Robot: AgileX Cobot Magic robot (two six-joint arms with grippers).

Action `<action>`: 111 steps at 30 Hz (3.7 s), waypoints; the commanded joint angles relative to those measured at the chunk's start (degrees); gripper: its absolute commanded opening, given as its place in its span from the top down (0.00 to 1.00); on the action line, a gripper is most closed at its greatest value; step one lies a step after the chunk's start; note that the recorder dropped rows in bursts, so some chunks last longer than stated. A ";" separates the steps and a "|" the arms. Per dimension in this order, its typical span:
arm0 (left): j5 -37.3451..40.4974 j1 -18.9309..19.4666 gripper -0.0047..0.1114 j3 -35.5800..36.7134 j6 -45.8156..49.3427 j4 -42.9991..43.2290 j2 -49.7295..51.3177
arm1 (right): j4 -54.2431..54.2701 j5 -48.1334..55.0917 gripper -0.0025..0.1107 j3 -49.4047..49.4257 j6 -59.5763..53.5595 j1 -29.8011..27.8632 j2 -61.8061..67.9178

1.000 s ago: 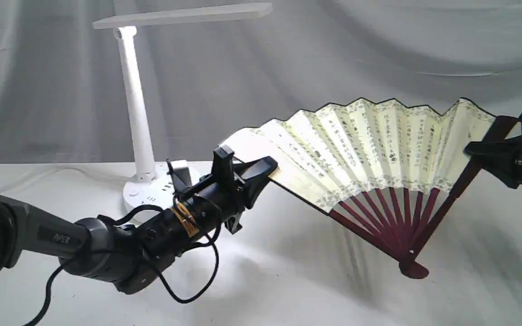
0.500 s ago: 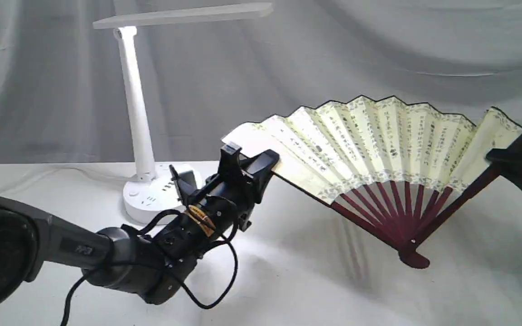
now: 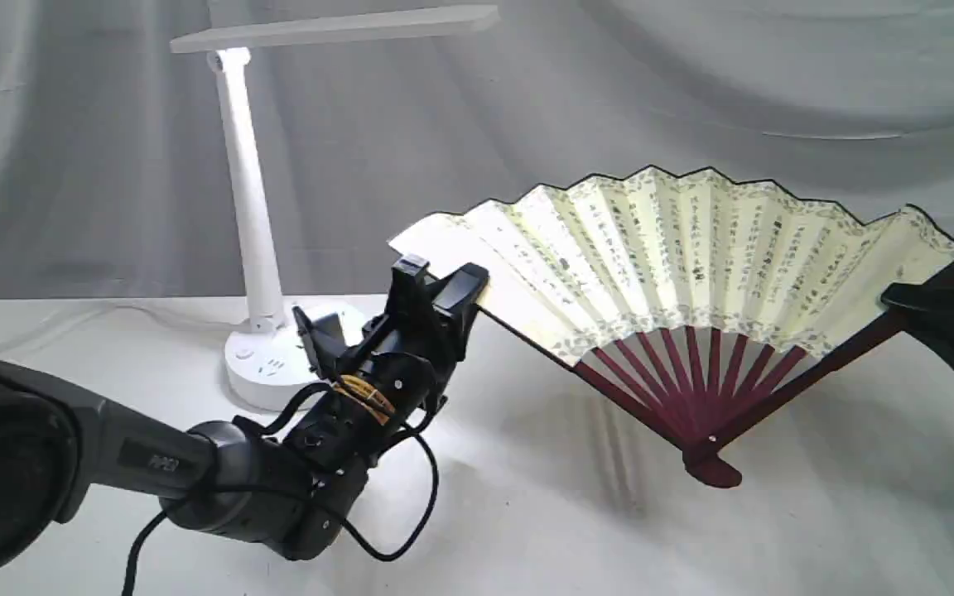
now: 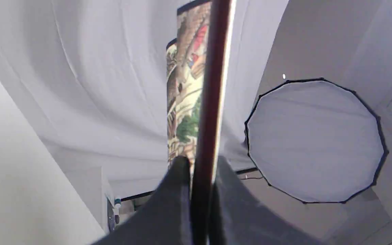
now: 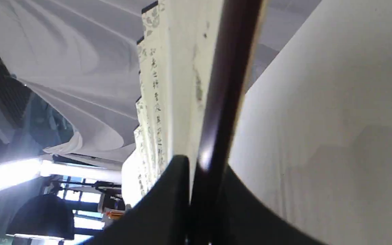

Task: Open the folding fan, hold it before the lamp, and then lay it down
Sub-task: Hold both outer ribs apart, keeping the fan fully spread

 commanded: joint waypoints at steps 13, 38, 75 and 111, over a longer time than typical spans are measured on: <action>-2.85 -0.88 0.96 -0.21 -1.15 -11.90 -1.04 | -1.56 -0.04 0.98 3.58 -6.42 -0.92 -0.42; -2.85 -0.88 0.96 -0.35 -1.41 -17.02 -1.04 | -6.96 -0.04 0.98 3.96 -6.61 -5.12 -0.42; -2.85 -0.88 0.96 -1.72 -3.28 -19.89 -1.04 | -3.27 -0.04 0.98 9.97 -10.30 -12.28 -0.42; -2.85 -0.62 0.96 1.00 -10.42 -27.38 -2.53 | -1.56 -0.04 0.98 9.97 -9.19 -9.29 -0.42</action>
